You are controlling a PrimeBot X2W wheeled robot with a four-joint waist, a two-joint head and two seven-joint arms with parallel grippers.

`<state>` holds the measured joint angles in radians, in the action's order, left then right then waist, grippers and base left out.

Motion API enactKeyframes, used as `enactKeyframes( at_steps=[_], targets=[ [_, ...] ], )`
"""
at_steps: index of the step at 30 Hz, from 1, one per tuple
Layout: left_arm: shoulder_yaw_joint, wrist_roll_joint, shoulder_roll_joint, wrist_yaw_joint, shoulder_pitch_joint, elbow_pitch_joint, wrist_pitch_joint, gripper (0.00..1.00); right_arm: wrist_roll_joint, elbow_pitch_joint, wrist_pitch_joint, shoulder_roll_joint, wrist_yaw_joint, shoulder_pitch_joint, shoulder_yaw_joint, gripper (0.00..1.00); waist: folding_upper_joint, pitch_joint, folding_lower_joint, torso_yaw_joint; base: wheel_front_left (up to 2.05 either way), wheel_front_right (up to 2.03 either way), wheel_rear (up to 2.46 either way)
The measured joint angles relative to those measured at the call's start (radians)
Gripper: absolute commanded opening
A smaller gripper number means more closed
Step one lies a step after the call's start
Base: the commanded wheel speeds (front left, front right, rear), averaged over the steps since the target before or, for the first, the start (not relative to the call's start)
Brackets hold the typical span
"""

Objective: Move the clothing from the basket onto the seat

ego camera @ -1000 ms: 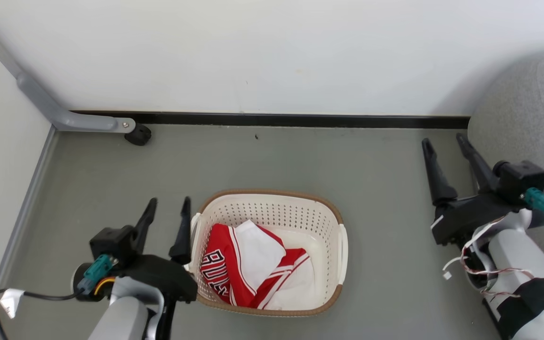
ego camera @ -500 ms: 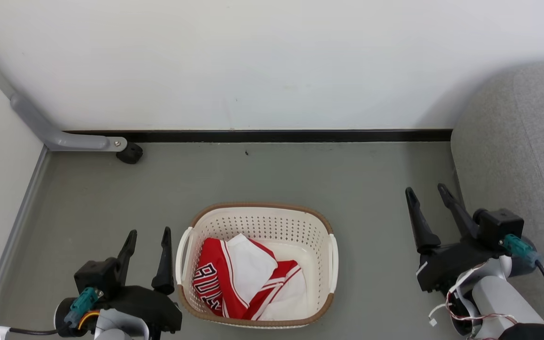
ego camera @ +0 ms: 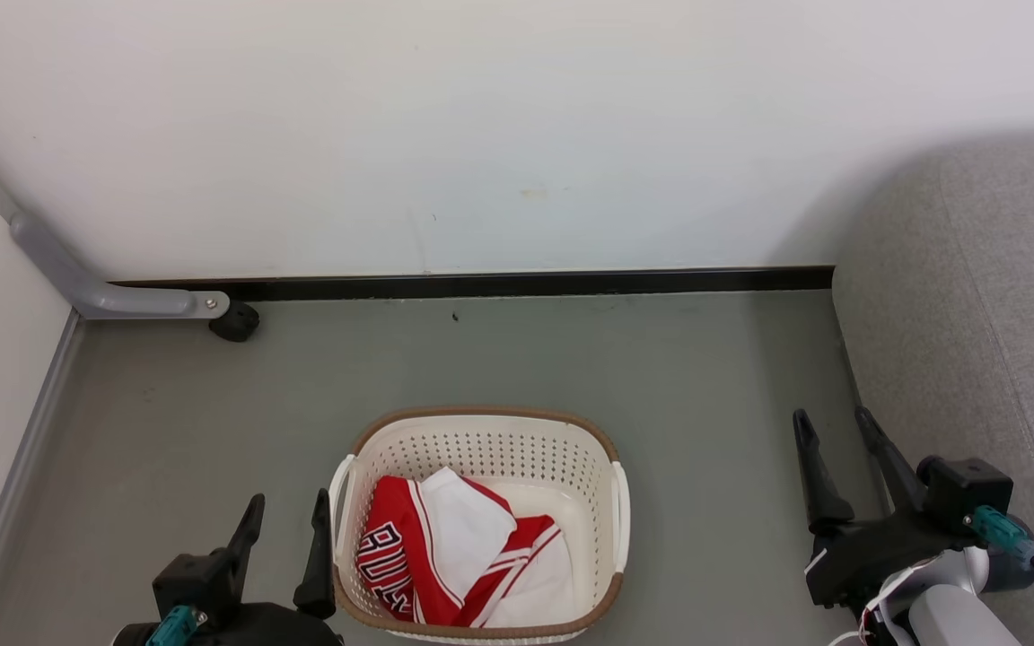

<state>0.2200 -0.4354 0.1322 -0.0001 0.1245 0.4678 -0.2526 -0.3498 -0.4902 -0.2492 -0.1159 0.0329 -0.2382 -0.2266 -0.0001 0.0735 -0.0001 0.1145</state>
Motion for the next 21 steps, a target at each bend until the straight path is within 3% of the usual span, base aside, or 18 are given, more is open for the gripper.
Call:
enactKeyframes(
  at_steps=[21],
  targets=[
    [-0.052, 0.069, -0.035, -0.019, -0.047, -0.096, 0.000, 1.00, 0.043, 0.093, 0.000, 0.002, -0.016, 0.028, 0.014, 1.00, 0.0001, 0.021, 0.0002, -0.009, 0.00, 0.00, 0.00]
  ],
)
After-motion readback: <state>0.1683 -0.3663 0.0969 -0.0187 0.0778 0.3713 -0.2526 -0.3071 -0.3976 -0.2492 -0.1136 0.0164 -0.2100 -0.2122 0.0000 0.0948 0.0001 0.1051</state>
